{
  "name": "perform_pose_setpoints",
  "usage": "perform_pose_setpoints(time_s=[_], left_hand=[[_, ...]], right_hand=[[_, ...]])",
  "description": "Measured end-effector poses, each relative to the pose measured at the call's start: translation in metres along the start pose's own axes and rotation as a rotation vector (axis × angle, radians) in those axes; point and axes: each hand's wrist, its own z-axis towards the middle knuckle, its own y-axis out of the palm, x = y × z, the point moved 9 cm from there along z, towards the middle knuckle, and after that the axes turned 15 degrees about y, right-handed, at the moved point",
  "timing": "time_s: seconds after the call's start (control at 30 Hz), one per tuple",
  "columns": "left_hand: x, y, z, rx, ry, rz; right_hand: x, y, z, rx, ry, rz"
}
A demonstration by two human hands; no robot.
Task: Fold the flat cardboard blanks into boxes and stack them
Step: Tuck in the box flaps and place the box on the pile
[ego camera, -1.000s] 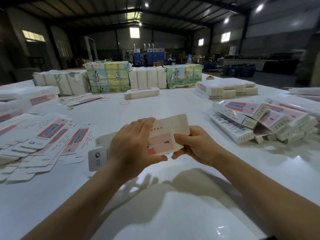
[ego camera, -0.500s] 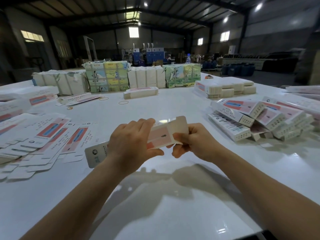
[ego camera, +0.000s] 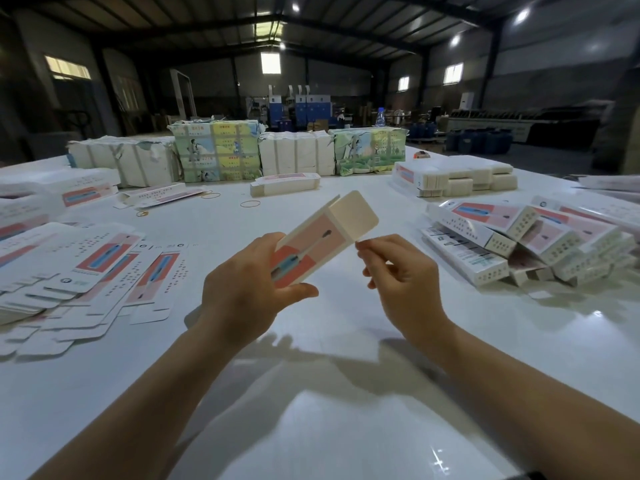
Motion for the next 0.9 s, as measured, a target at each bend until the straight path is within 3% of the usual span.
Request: perform_pose_setpoints(time_s=[0.17,0.57,0.7,0.8,0.9], left_hand=[[0.000,-0.005,0.002,0.046,0.025,0.032],[0.012,0.008,0.001,-0.055,0.083,0.147],[0.009,0.008,0.001,-0.089,0.073,0.157],[0.012,0.010,0.001,-0.143,0.121,0.233],[0.014,0.011,0.001,-0.168,0.146,0.275]], right_hand=[[0.005,-0.001,0.001,0.022,0.088,0.097],[-0.015,0.016,-0.008,-0.099,-0.120,-0.117],[-0.002,0.015,-0.003,-0.129,0.006,-0.079],[0.008,0.026,-0.002,-0.277,0.082,-0.095],[0.008,0.028,-0.002,-0.274,0.039,-0.186]])
